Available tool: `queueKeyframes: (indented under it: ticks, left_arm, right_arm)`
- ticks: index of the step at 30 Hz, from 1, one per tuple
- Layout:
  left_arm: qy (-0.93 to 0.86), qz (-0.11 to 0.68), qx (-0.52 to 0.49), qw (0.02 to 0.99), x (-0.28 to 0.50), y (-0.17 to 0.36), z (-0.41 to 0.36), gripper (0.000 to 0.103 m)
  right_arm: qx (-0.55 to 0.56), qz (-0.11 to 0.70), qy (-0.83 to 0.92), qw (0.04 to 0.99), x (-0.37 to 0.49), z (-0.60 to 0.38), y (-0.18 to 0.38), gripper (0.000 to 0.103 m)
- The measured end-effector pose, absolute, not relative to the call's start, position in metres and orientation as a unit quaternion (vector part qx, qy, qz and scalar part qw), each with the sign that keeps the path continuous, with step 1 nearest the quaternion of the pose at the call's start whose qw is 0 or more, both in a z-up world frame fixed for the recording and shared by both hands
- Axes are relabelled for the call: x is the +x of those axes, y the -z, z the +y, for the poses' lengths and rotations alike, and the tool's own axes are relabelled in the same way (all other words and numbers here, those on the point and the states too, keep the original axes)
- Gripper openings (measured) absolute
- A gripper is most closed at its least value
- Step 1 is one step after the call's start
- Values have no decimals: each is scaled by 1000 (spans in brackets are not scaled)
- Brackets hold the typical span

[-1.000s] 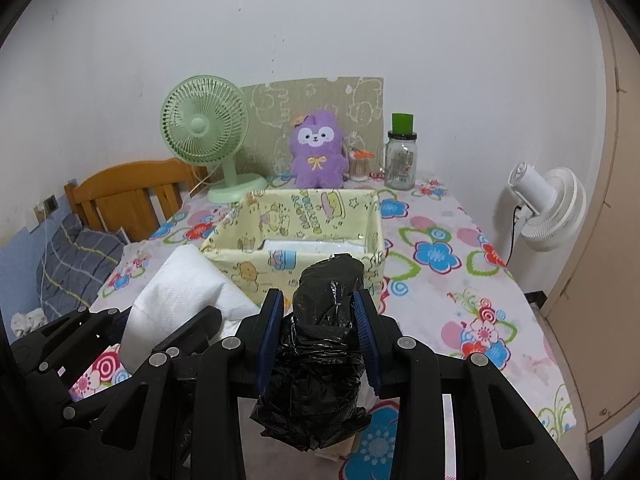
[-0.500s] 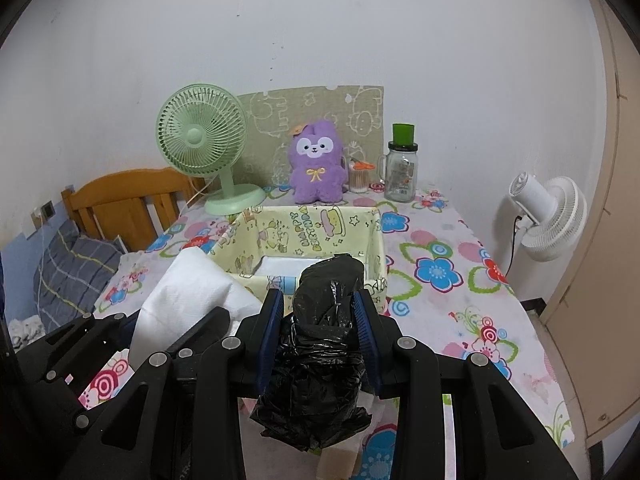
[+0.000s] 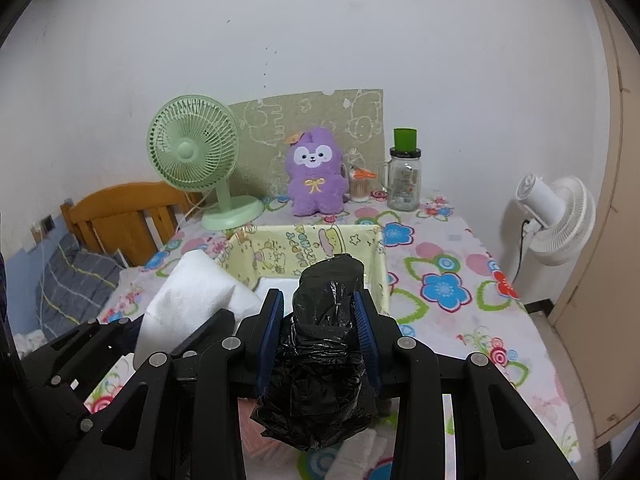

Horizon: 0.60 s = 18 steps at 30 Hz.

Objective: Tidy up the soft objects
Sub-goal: 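Lift both held cloths and carry them over the yellow fabric box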

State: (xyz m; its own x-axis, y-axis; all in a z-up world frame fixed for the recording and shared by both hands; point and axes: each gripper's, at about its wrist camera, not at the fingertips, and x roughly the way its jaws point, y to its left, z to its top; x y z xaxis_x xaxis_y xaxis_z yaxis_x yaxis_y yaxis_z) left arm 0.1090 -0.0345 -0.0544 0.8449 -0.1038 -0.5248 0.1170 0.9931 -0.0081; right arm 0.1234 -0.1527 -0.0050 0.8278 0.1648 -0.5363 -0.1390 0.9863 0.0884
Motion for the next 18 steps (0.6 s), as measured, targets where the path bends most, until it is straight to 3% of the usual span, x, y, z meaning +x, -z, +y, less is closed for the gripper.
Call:
queueKeyframes:
  ticks: [18]
  left_arm:
    - [48, 265, 17, 963, 155, 49, -35, 35]
  right_arm:
    - [19, 276, -77, 958, 171, -149, 0, 40]
